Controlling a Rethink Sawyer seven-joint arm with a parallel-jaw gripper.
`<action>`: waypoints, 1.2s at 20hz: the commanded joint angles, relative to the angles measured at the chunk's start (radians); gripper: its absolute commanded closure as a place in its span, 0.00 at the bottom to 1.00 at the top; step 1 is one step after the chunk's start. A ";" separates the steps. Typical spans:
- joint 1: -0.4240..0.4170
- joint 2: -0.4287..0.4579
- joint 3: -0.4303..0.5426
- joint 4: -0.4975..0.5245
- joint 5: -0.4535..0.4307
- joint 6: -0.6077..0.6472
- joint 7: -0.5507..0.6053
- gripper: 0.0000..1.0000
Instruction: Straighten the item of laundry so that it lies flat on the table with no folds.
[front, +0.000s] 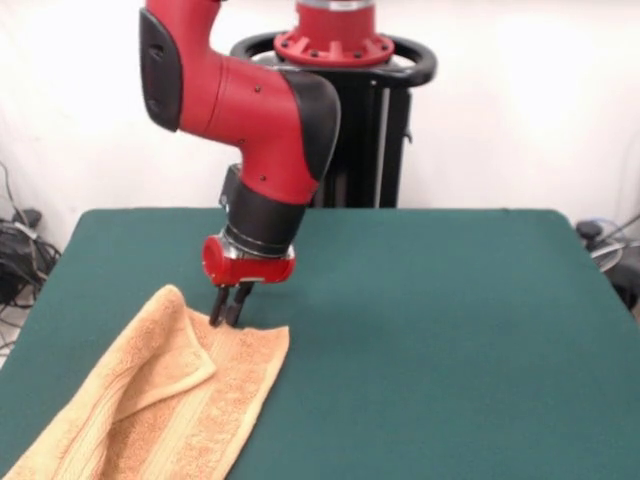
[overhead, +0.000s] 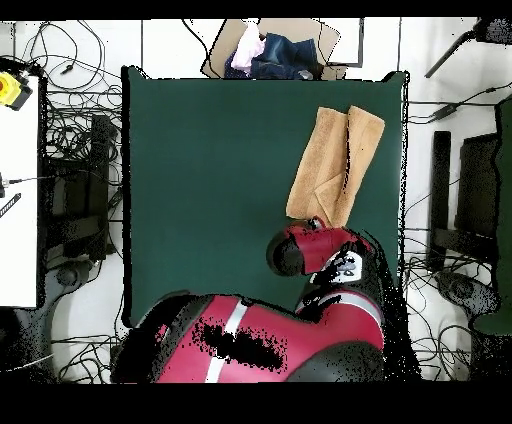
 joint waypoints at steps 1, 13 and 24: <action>0.064 0.085 -0.004 0.169 0.005 -0.030 0.216 1.00; 0.166 0.093 -0.089 0.266 0.012 -0.134 0.235 1.00; 0.241 0.201 -0.137 0.327 0.060 -0.295 0.244 1.00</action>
